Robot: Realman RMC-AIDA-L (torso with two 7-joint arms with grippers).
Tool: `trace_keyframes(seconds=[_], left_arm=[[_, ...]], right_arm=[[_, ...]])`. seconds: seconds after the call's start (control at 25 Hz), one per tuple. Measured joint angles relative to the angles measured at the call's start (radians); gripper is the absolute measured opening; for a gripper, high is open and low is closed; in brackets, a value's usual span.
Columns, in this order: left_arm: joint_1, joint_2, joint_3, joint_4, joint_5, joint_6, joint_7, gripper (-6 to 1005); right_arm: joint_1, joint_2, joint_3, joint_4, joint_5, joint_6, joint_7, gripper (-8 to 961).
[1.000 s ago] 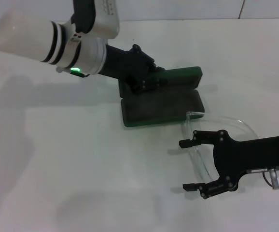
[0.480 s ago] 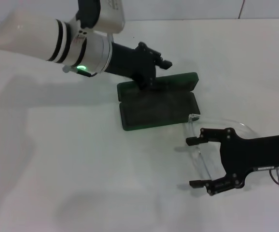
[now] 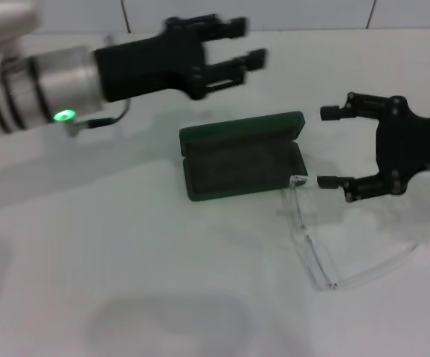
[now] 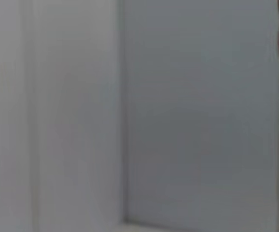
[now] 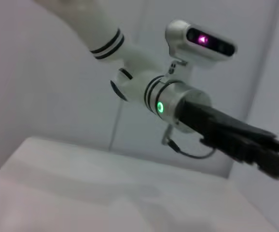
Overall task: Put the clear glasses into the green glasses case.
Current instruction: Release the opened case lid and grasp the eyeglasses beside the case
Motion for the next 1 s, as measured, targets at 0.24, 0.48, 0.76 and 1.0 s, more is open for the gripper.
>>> trace_keyframes(seconds=[0.24, 0.48, 0.76, 1.0], left_arm=[[0.204, -0.011, 0.0, 0.011, -0.16, 0.035, 0.034, 625], [0.308, -0.015, 0.0, 0.038, -0.196, 0.054, 0.052, 825], [0.342, -0.016, 0.0, 0.058, -0.202, 0.053, 0.06, 824], [0.344, -0.015, 0.0, 0.06, -0.202, 0.052, 0.062, 824]], right_arm=[[0.142, -0.015, 0.001, -0.246, -0.362, -0.071, 0.169, 885], [0.245, 0.093, -0.013, -0.502, -0.77, -0.217, 0.308, 874], [0.283, 0.129, -0.203, -0.617, -0.892, -0.2, 0.345, 848], [0.296, 0.13, -0.318, -0.608, -0.898, -0.142, 0.346, 825]])
